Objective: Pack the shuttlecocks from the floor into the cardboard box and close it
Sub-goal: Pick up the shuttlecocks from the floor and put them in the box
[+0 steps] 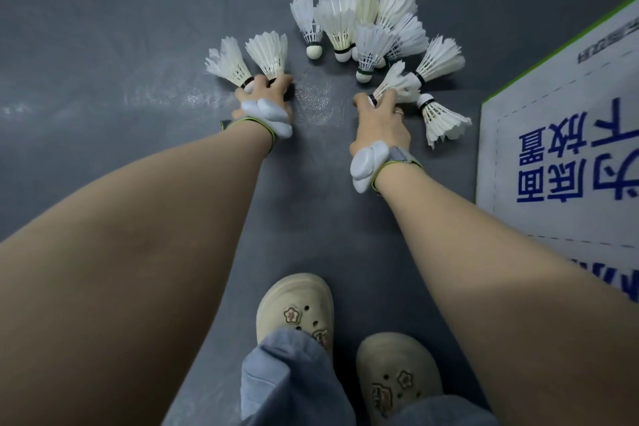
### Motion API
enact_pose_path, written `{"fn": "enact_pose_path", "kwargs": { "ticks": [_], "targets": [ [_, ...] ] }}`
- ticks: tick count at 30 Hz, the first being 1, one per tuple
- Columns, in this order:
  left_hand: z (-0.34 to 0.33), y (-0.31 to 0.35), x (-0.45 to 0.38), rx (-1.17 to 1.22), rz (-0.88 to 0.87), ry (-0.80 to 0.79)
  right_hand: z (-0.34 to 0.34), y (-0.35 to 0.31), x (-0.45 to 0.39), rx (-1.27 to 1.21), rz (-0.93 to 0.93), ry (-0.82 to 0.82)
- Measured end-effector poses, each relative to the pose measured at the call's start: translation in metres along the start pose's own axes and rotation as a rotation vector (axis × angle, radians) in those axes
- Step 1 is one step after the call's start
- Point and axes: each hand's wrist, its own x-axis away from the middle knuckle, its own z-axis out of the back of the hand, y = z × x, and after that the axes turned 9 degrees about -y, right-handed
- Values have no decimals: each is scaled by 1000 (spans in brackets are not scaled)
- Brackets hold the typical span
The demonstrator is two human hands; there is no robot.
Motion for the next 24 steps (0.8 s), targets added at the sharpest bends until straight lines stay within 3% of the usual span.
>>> {"fn": "enact_pose_path", "kwargs": {
  "ticks": [7, 14, 18, 24],
  "targets": [
    [3, -1, -2, 17, 6, 38, 5, -10, -7, 105, 146, -82],
    [11, -10, -13, -4, 17, -50, 7, -1, -17, 142, 29, -253],
    [18, -9, -13, -90, 15, -99, 5, -4, -15, 208, 38, -167],
    [17, 10, -6, -34, 33, -32, 14, -8, -13, 70, 44, -8]
  ]
}}
